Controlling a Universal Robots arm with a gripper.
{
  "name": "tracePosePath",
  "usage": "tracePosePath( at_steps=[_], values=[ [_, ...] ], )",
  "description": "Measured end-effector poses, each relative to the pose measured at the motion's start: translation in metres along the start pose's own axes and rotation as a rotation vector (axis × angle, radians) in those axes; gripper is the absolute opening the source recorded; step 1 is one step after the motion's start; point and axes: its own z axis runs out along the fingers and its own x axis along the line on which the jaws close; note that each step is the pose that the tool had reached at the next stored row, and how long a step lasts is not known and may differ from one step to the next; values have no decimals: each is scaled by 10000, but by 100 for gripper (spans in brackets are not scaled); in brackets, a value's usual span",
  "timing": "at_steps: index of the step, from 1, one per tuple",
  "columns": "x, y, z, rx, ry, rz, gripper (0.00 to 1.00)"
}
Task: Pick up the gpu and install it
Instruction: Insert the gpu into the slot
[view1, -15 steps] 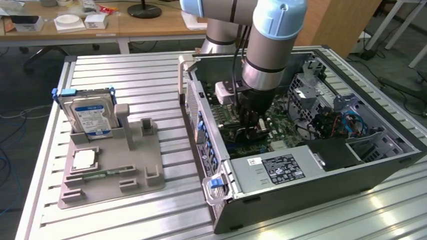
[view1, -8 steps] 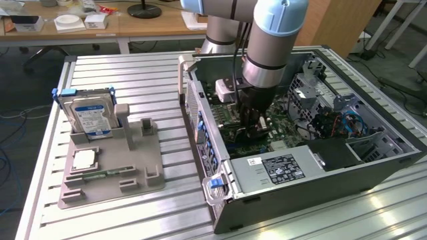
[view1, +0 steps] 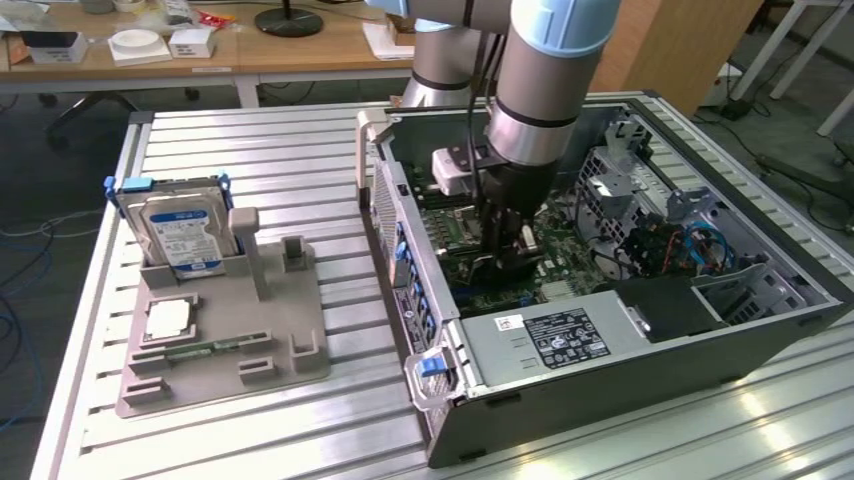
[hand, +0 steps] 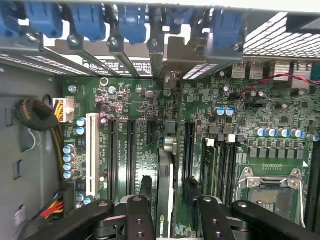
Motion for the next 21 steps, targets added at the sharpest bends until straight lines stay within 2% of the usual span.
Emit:
tracePosePath(
  at_steps=[8, 11, 16, 18, 19, 21],
  values=[
    [-1, -5, -155, -1, 1, 1, 40],
    [-1, -6, -171, 0, 1, 1, 40],
    [-2, -10, -270, 0, -1, 0, 40],
    [-2, -10, -273, 1, -2, 1, 40],
    [-2, -10, -273, 1, -3, 1, 38],
    [-2, -10, -273, 1, -2, 0, 26]
  ],
)
